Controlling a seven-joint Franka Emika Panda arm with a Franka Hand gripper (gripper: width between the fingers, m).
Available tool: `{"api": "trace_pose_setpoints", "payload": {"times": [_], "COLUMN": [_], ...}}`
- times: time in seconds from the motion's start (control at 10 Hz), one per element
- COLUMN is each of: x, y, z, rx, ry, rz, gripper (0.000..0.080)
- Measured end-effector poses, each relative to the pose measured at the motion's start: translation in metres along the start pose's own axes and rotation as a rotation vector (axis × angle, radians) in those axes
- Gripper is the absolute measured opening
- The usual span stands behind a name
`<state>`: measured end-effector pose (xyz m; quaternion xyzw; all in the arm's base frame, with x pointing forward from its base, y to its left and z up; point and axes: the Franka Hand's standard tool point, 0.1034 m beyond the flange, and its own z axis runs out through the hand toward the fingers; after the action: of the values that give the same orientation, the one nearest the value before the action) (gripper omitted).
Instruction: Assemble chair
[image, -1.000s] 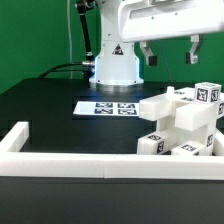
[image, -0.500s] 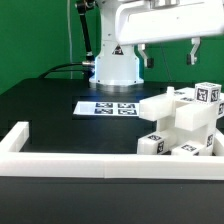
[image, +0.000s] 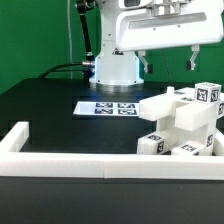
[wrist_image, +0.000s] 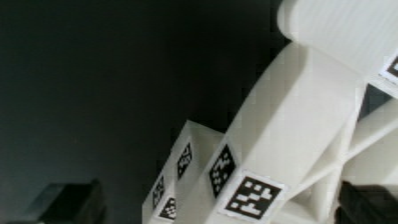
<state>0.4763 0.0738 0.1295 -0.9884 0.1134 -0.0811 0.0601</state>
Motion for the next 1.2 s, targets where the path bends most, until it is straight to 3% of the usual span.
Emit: {"api": "trace_pose_setpoints", "payload": {"times": [0.1, 0.2, 0.4, 0.9, 1.2], "x": [-0.006, -0.021, -0.035, -0.038, -0.072], "y": [-0.003, -0.006, -0.010, -0.006, 0.004], "z": [0.001, 0.003, 0.008, 0.011, 0.025], "rx": [-0.013, -0.017, -0.020, -0.022, -0.043], "ry": [0.041, 0.027, -0.003, -0.002, 0.008], "rz": [-0.106, -0.170, -0.326, -0.340, -0.343], "gripper": [0.0649, 0.0649, 0.0649, 0.0649, 0.0649]}}
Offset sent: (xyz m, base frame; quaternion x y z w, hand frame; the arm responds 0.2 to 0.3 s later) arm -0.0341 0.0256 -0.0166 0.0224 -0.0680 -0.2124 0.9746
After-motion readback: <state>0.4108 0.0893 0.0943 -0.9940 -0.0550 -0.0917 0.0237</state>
